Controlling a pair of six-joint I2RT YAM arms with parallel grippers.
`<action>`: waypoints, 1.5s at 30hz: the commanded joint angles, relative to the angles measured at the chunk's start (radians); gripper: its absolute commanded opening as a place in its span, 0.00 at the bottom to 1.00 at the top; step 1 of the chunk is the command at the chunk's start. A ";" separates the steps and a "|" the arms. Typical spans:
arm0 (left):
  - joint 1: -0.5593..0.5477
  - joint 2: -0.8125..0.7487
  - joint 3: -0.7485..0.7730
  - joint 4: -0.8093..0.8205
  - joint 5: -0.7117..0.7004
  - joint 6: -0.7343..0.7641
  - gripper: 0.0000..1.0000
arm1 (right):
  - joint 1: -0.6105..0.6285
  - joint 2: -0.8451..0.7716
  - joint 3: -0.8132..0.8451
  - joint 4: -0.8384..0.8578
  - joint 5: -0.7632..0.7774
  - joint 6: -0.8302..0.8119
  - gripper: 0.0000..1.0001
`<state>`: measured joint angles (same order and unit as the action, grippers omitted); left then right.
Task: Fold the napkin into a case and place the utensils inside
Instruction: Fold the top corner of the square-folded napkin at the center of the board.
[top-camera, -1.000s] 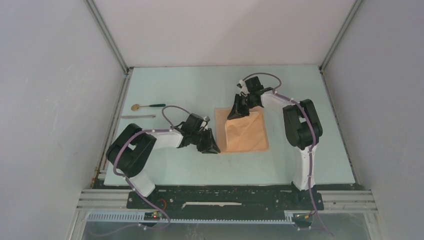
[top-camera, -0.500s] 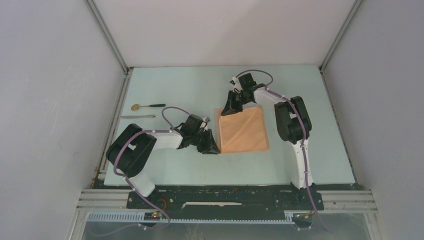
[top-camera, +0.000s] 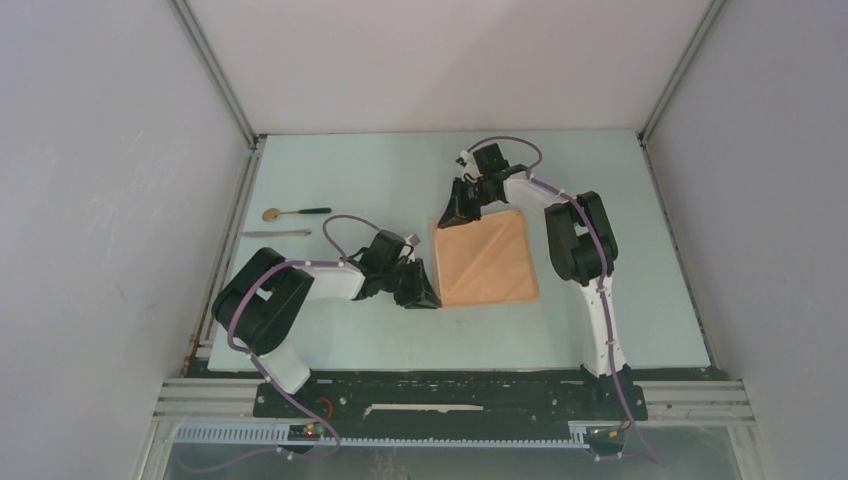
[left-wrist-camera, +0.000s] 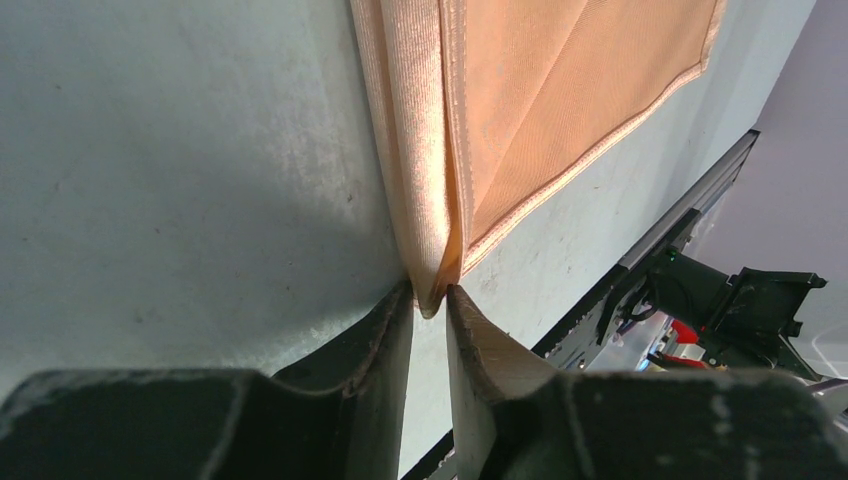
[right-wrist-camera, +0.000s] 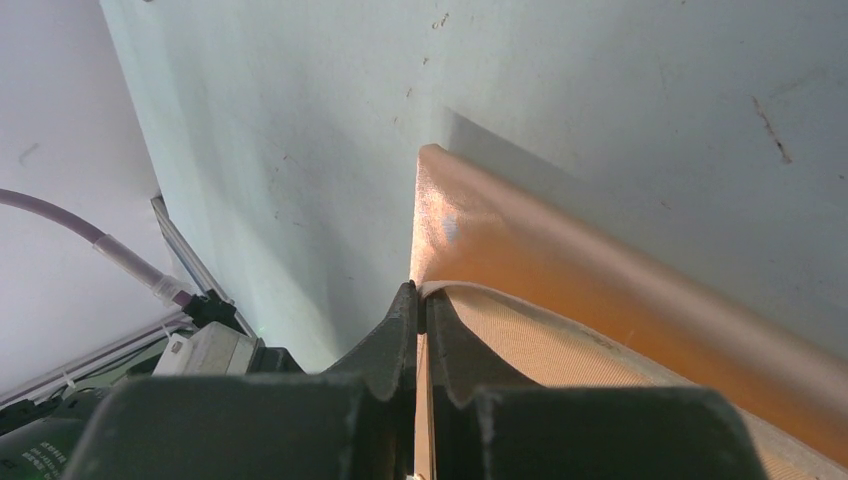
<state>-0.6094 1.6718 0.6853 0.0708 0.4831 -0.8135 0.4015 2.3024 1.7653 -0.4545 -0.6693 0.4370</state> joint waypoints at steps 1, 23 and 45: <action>-0.009 0.020 -0.032 -0.033 -0.035 0.007 0.28 | 0.018 0.017 0.055 -0.006 -0.019 0.016 0.01; -0.009 0.008 -0.044 -0.025 -0.036 0.001 0.28 | 0.004 0.064 0.104 -0.006 -0.009 0.030 0.03; -0.007 -0.074 -0.069 -0.014 -0.030 0.001 0.34 | -0.005 0.089 0.143 -0.018 -0.024 0.034 0.04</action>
<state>-0.6106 1.6329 0.6331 0.1009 0.4820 -0.8371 0.3996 2.3856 1.8694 -0.4770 -0.6819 0.4606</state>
